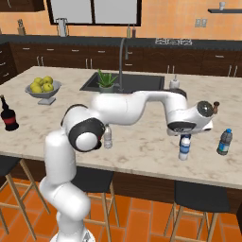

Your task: Move the plastic bottles in the middle to the plastics group, and the glass bottles in the middle to the glass group.

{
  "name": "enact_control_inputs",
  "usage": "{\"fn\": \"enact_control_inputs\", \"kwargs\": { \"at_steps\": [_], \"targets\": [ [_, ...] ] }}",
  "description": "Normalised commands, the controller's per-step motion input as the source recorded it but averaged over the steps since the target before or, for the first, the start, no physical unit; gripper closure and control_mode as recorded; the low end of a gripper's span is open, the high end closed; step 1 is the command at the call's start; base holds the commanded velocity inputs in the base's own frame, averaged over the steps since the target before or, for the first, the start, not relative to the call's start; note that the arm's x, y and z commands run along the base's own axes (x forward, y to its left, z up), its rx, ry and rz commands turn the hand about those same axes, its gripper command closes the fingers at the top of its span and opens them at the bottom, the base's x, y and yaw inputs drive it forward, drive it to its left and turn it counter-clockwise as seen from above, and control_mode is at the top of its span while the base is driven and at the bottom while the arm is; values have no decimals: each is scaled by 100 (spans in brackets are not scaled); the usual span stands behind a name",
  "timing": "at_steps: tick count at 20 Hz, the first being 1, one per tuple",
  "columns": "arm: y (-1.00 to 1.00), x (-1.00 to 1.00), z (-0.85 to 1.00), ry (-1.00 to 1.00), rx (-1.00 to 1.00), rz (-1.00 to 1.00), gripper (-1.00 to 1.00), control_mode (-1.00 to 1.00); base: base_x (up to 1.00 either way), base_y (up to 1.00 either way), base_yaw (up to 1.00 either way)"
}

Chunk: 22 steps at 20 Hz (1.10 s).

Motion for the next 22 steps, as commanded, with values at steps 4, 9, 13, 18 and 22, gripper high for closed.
{"fn": "enact_control_inputs", "kwargs": {
  "at_steps": [4,9,13,18,22],
  "targets": [
    [92,-28,49,0,-16,0,-100,-100,0,0,0],
    [100,-49,27,0,-14,2,-100,-100,0,0,0],
    [100,-47,16,0,-11,3,-100,-100,0,0,0],
    [100,-24,22,-5,-1,-2,-100,-100,0,0,0],
    [96,-23,34,-1,0,-5,-100,-100,0,0,0]
  ]
}}
